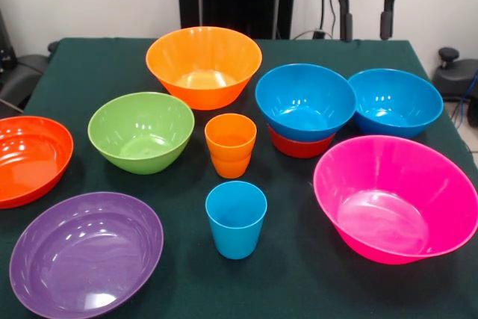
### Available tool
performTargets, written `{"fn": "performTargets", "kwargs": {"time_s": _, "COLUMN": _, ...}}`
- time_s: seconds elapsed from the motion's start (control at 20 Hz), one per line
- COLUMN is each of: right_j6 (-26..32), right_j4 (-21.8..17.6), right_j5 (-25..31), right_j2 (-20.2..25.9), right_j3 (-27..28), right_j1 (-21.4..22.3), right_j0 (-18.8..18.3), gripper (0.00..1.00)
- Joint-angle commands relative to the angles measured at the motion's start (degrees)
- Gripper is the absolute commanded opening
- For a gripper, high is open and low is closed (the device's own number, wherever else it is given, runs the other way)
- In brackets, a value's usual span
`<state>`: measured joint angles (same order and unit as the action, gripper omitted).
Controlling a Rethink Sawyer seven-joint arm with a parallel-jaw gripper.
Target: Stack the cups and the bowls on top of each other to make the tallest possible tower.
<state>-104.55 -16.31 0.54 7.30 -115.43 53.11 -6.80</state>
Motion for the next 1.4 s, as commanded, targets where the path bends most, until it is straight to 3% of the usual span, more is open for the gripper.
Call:
{"fn": "performTargets", "kwargs": {"time_s": 0.05, "right_j6": -1.47, "right_j4": -3.32, "right_j5": 6.33, "right_j2": 5.34, "right_j3": -3.61, "right_j1": 1.36, "right_j0": 1.00, "gripper": 1.00}}
{"fn": "performTargets", "kwargs": {"time_s": 0.2, "right_j6": -0.26, "right_j4": -2.69, "right_j5": 9.60, "right_j2": 5.55, "right_j3": -5.52, "right_j1": 4.13, "right_j0": -0.44, "gripper": 1.00}}
{"fn": "performTargets", "kwargs": {"time_s": 0.55, "right_j6": 1.70, "right_j4": -4.62, "right_j5": 10.72, "right_j2": 5.44, "right_j3": -6.26, "right_j1": 4.25, "right_j0": -1.94, "gripper": 1.00}}
{"fn": "performTargets", "kwargs": {"time_s": 0.9, "right_j6": 4.20, "right_j4": -10.86, "right_j5": 8.23, "right_j2": 5.47, "right_j3": -9.66, "right_j1": 2.92, "right_j0": -7.57, "gripper": 1.00}}
{"fn": "performTargets", "kwargs": {"time_s": 1.4, "right_j6": 2.07, "right_j4": -21.70, "right_j5": 2.28, "right_j2": 3.80, "right_j3": -10.79, "right_j1": -1.14, "right_j0": -14.31, "gripper": 1.00}}
